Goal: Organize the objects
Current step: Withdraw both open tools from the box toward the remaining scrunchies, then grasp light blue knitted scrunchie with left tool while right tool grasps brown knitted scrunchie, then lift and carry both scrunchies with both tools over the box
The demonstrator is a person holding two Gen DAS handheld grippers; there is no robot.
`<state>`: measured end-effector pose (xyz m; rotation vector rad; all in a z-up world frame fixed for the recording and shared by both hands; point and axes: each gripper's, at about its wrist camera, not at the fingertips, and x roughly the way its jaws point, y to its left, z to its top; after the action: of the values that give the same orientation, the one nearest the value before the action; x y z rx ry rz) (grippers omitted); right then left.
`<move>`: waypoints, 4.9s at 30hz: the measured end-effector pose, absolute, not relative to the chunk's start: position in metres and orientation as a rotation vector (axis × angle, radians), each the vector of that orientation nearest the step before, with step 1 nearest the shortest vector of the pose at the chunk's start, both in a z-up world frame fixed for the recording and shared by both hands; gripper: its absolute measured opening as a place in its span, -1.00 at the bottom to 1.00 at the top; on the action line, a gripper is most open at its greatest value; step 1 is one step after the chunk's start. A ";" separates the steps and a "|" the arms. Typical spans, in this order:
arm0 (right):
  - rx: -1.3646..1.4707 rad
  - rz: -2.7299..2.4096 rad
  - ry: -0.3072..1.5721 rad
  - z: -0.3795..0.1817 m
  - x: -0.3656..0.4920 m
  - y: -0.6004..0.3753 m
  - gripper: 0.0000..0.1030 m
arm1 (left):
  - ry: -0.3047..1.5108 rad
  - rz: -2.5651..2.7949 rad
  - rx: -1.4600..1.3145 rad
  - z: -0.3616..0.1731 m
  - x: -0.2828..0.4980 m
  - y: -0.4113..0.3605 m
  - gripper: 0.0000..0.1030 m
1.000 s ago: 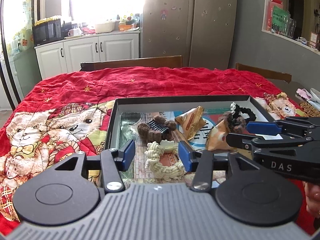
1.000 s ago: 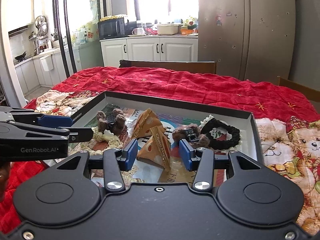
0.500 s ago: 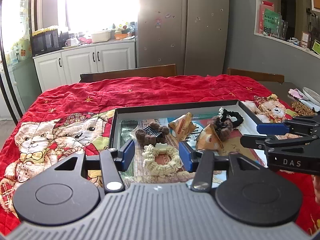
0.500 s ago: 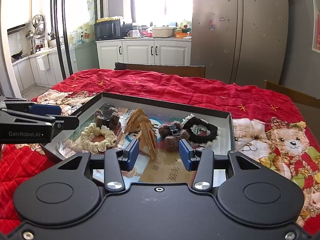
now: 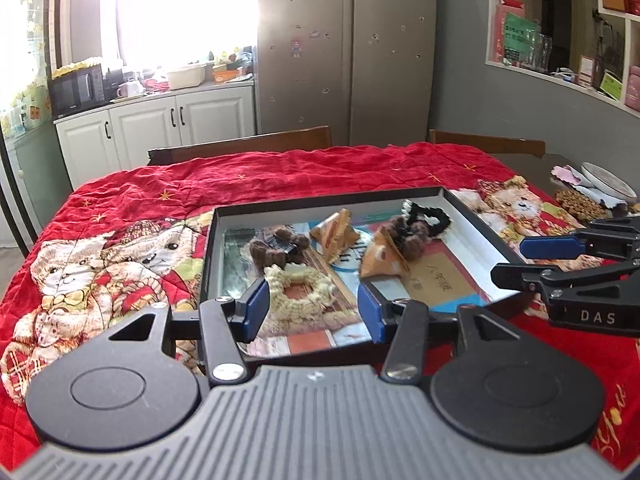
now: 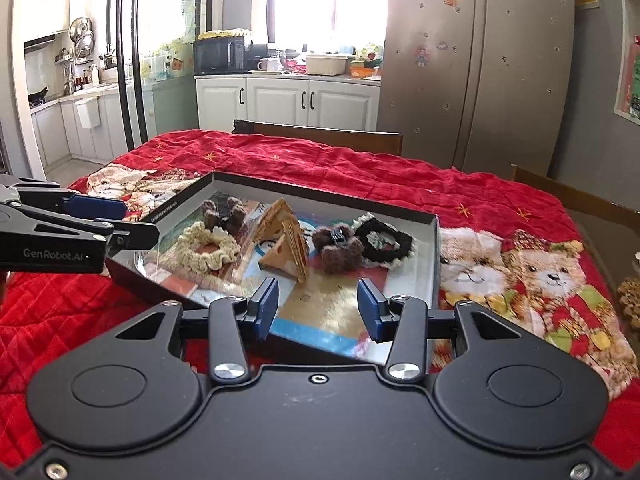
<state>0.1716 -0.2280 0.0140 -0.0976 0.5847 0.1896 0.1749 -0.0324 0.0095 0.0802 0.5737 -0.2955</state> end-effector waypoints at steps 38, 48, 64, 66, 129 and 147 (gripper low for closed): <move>0.030 0.154 0.702 -0.054 0.135 -0.247 -0.53 | 0.717 -0.468 0.083 -0.051 0.126 -0.056 -0.01; 0.015 0.164 0.713 -0.059 0.136 -0.243 -0.62 | 0.743 -0.464 0.085 -0.063 0.129 -0.059 -0.17; -0.010 0.170 0.679 -0.054 0.127 -0.239 -0.83 | 0.740 -0.441 0.073 -0.062 0.129 -0.056 -0.65; -0.014 0.171 0.670 -0.051 0.125 -0.238 -0.83 | 0.739 -0.443 0.074 -0.061 0.129 -0.056 -0.67; -0.049 0.191 0.454 0.044 0.113 -0.231 -0.83 | 0.546 -0.383 0.065 0.018 0.148 -0.034 -0.69; 0.043 0.136 0.480 0.047 0.186 -0.243 -0.83 | 0.573 -0.311 0.032 0.015 0.208 -0.034 -0.69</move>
<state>0.1860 -0.2427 0.0472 0.0425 0.4799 0.1358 0.2083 -0.0336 0.0154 0.0322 0.5728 -0.3110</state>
